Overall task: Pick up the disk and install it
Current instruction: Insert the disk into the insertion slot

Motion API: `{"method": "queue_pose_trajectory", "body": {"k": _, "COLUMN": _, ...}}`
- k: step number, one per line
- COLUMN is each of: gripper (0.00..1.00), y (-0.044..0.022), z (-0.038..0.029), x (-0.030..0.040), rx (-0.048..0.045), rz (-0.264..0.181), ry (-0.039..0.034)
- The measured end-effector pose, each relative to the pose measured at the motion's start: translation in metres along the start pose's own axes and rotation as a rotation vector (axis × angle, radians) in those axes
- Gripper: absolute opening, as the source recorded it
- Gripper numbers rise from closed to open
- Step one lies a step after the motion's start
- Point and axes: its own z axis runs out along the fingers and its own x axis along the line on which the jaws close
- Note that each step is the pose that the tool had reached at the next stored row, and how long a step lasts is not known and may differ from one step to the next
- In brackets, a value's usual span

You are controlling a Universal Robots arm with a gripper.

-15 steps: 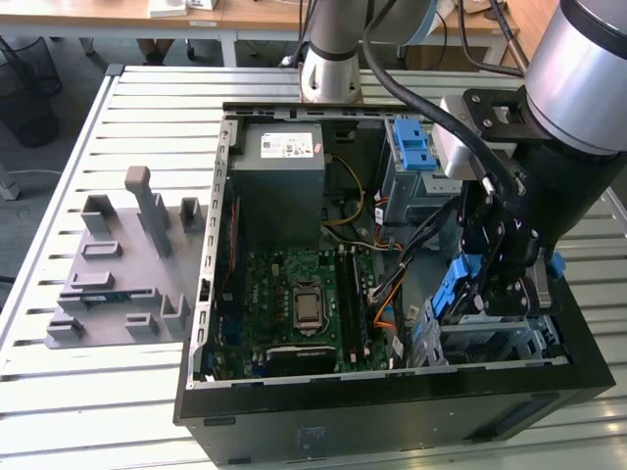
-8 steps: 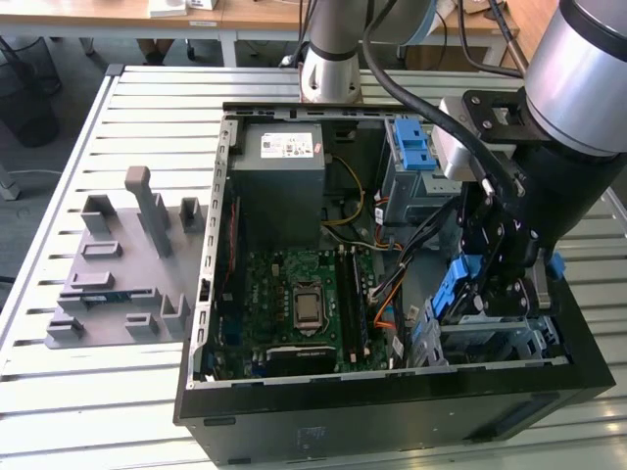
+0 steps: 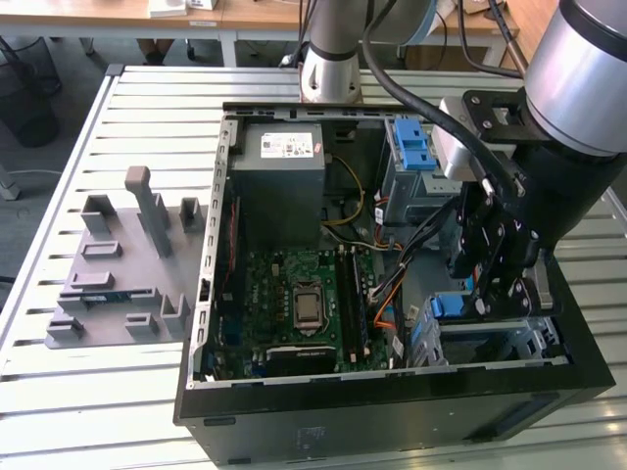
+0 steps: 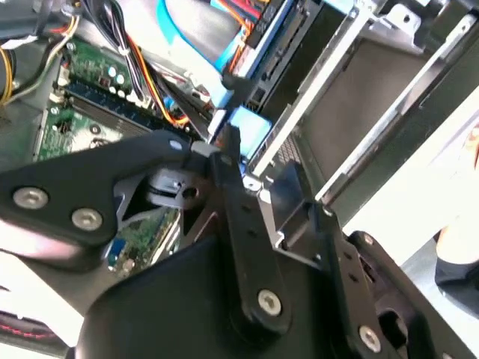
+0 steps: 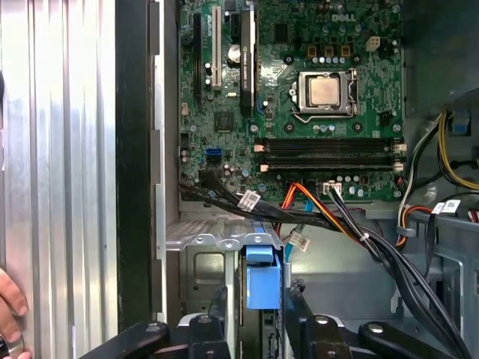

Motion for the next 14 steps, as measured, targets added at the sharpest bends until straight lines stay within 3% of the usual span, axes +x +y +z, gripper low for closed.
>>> {"method": "queue_pose_trajectory", "body": {"k": 8, "gripper": 0.13, "y": 0.0000, "z": 0.0000, "x": 0.0000, "rx": 0.0000, "rz": 0.000, "ry": 0.0002}}
{"method": "queue_pose_trajectory", "body": {"k": 14, "gripper": 0.11, "y": 0.0000, "z": 0.0000, "x": 0.0000, "rx": 0.0000, "rz": 0.000, "ry": 0.0006}}
